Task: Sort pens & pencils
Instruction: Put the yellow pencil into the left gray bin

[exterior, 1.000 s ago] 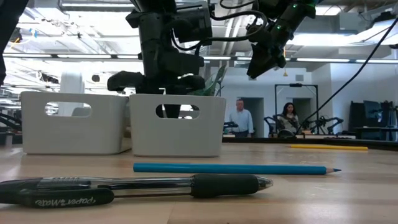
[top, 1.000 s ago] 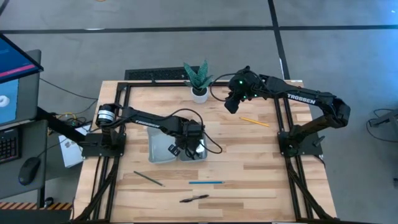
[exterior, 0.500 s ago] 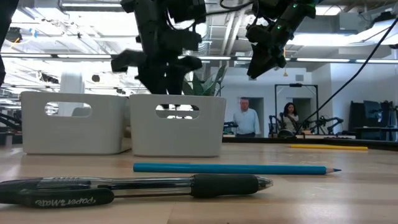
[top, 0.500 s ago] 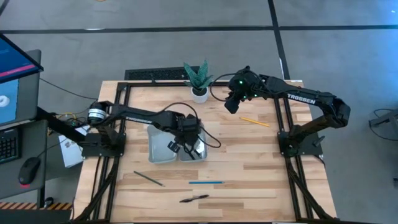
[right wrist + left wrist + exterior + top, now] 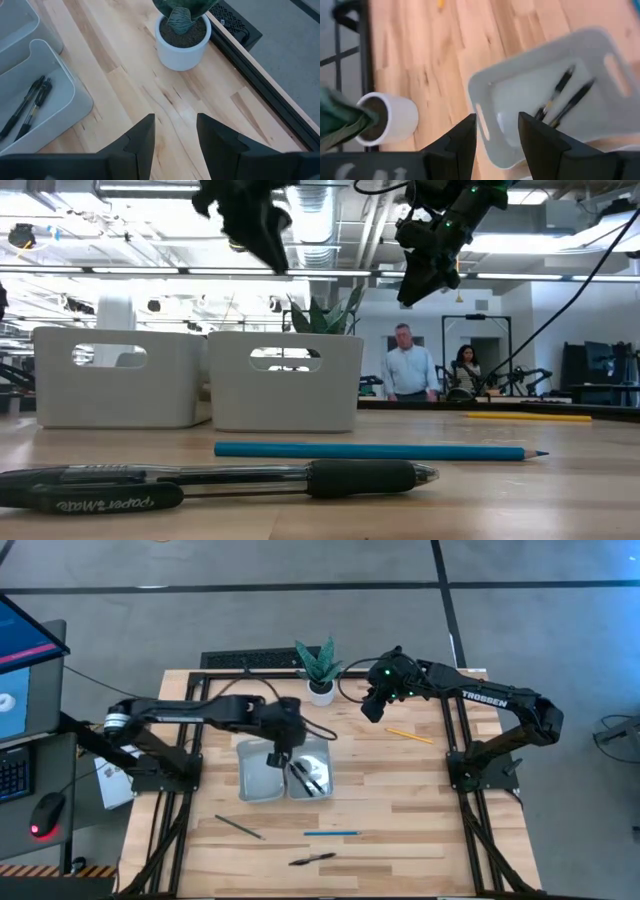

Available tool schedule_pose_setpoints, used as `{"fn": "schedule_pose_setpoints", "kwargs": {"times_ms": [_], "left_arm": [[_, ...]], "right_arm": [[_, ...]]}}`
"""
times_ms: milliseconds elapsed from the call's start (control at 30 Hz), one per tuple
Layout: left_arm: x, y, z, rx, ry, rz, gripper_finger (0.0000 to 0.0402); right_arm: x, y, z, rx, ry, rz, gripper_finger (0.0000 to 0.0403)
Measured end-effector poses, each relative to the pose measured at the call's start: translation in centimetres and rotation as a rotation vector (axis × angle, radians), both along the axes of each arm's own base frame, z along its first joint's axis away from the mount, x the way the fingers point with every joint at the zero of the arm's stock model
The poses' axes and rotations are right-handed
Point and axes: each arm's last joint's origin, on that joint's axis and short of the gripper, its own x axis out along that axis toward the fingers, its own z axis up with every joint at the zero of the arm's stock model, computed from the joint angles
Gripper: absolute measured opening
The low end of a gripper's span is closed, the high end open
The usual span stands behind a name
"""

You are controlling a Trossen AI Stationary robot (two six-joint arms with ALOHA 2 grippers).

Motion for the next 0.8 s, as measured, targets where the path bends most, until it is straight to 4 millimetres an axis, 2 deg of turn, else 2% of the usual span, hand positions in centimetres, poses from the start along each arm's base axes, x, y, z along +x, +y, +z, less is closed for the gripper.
{"fn": "schedule_pose_setpoints", "kwargs": {"times_ms": [200,367,800], "left_arm": [[-2.1,-1.3,2.8,-0.168,-0.131,0.099,0.0137],[-2.6,-2.5,4.4,-0.321,-0.241,0.105,0.0137],[-2.8,-4.4,4.5,-0.372,-0.237,0.098,0.0137]], "right_arm": [[0.0,0.0,0.0,0.000,-0.001,0.000,0.0168],[0.0,0.0,0.0,-0.002,-0.004,0.000,0.0168],[0.4,1.2,-0.1,0.009,0.013,0.044,0.0168]]}}
